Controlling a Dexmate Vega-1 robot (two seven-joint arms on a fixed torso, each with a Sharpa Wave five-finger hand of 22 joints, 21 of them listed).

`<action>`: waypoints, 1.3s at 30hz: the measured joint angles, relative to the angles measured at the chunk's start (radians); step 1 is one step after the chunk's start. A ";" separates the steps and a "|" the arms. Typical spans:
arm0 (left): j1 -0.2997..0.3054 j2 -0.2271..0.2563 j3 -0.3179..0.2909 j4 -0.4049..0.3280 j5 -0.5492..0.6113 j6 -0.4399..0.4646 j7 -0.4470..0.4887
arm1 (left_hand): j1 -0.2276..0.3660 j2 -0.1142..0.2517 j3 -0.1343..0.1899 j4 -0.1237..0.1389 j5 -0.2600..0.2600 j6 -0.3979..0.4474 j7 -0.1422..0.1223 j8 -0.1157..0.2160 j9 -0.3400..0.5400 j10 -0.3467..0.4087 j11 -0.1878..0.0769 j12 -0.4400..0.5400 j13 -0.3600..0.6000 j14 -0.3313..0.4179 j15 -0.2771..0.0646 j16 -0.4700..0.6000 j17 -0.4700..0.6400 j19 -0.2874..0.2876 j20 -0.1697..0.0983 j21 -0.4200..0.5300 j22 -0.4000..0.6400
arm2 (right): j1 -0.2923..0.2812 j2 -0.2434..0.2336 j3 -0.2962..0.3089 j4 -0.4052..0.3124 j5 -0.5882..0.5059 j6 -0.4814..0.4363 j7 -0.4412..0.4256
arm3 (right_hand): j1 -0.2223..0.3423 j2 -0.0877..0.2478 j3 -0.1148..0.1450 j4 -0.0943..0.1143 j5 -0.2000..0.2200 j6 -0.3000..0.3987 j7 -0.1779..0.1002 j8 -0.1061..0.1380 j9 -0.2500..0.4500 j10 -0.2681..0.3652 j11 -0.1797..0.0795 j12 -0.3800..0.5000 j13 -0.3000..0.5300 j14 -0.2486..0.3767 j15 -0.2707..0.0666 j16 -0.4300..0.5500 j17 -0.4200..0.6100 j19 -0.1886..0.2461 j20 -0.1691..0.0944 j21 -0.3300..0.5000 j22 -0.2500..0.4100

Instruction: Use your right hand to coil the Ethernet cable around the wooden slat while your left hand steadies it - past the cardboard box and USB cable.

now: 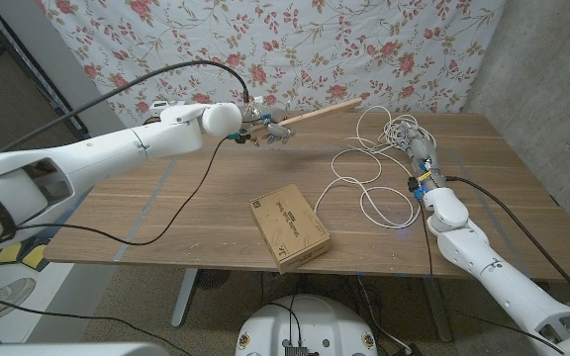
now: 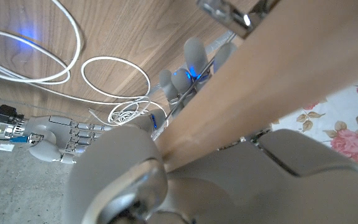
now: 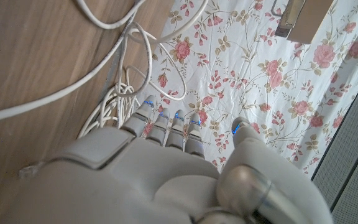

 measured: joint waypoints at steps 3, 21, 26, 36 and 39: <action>-0.009 -0.003 -0.011 0.011 -0.040 0.010 -0.049 | -0.004 0.002 0.006 -0.003 0.006 -0.005 0.002 0.003 0.000 -0.005 -0.005 0.000 0.000 0.004 0.004 0.000 -0.012 -0.001 -0.001 0.000 0.000 | -0.032 -0.035 0.002 -0.072 -0.031 -0.049 -0.030 | 0.044 0.010 0.018 -0.029 -0.011 0.022 0.008 0.007 0.005 0.033 0.007 0.012 0.004 0.046 -0.008 0.016 0.008 0.023 0.005 0.010 0.005; -0.095 -0.020 -0.035 0.086 -0.135 0.036 -0.251 | -0.022 -0.014 0.017 -0.006 0.006 -0.021 -0.003 0.008 -0.018 -0.020 -0.020 0.002 0.000 0.005 0.005 0.000 -0.050 -0.025 0.003 0.000 0.000 | -0.180 -0.236 0.019 -0.483 -0.215 -0.432 -0.127 | 0.128 0.030 0.050 -0.063 -0.022 0.065 0.009 0.014 0.005 0.078 0.007 0.020 0.010 0.077 -0.036 0.032 0.022 0.048 0.012 0.019 0.009; -0.121 -0.019 -0.027 0.089 -0.134 0.040 -0.279 | -0.028 -0.020 0.021 -0.010 0.011 -0.021 -0.003 0.008 -0.022 -0.020 -0.020 0.002 0.000 0.005 0.005 0.000 -0.061 -0.027 0.002 0.000 0.000 | -0.195 -0.267 0.019 -0.545 -0.265 -0.550 -0.127 | 0.144 0.022 0.050 -0.063 -0.022 0.076 0.012 0.014 0.005 0.078 0.007 0.020 0.010 0.083 -0.042 0.032 0.027 0.055 0.012 0.019 0.009; -0.149 -0.007 -0.016 0.083 -0.117 0.052 -0.361 | -0.033 -0.025 0.033 -0.014 0.011 -0.026 -0.007 0.007 -0.027 -0.024 -0.024 0.004 0.000 0.005 0.005 0.000 -0.079 -0.032 0.003 0.000 0.000 | -0.205 -0.376 -0.035 -0.780 -0.369 -0.784 -0.073 | 0.135 0.001 0.031 -0.052 -0.026 0.095 0.014 0.018 0.010 0.099 0.007 0.020 0.015 0.099 -0.058 0.046 0.036 0.066 0.008 0.019 0.009; -0.154 -0.003 -0.013 0.080 -0.114 0.052 -0.374 | -0.036 -0.022 0.036 -0.011 0.011 -0.034 -0.006 0.014 -0.027 -0.027 -0.027 0.005 0.000 0.005 0.005 0.000 -0.084 -0.036 0.000 0.000 0.000 | -0.193 -0.390 -0.056 -0.818 -0.399 -0.844 -0.052 | 0.126 -0.008 0.023 -0.050 -0.026 0.095 0.014 0.018 0.010 0.099 0.007 0.020 0.014 0.101 -0.059 0.046 0.041 0.070 0.012 0.019 0.009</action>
